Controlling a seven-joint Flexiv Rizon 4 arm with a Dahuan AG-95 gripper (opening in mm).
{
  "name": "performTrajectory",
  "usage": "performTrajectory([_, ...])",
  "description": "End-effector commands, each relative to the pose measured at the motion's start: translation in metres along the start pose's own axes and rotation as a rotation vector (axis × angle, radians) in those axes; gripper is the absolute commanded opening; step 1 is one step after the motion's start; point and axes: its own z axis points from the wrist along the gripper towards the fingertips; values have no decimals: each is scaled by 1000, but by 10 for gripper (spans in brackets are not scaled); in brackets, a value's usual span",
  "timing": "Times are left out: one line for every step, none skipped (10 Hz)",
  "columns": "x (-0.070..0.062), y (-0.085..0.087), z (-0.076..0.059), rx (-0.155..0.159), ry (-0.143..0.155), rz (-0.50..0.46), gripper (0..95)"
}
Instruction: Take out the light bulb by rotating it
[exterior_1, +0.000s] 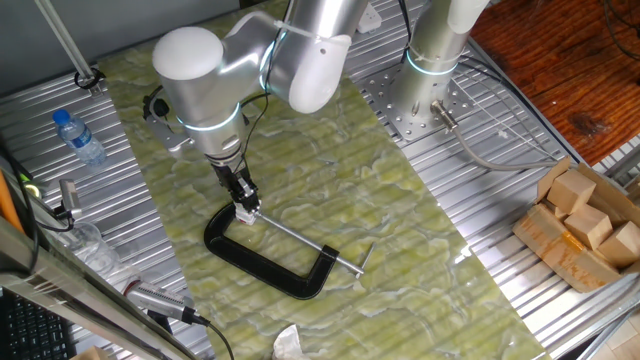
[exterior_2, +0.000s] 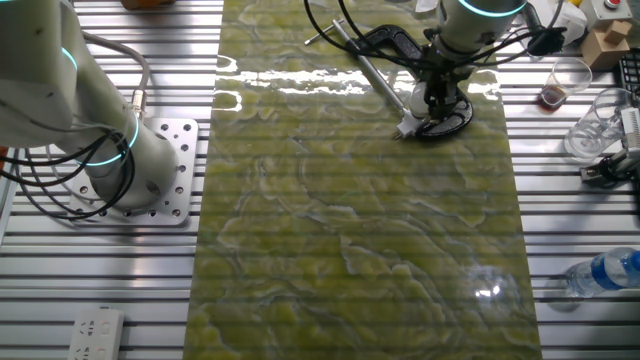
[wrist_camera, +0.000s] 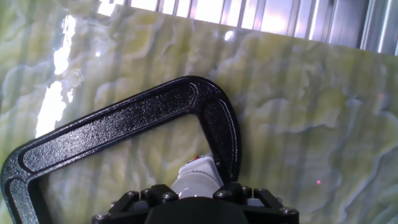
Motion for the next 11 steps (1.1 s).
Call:
performTrajectory([0,0,1,11,0,48,570])
performTrajectory([0,0,1,21,-5,48,570])
performTrajectory([0,0,1,25,-8,48,570])
performTrajectory([0,0,1,28,-10,47,570])
performTrajectory([0,0,1,31,-13,46,570])
performTrajectory([0,0,1,32,-13,46,570])
performTrajectory([0,-1,2,34,-14,45,570])
performTrajectory([0,-1,2,37,-15,44,570])
performTrajectory([0,-1,3,41,-16,44,570])
performTrajectory([0,-1,3,49,-16,43,380])
performTrajectory([0,-1,3,55,-16,41,190])
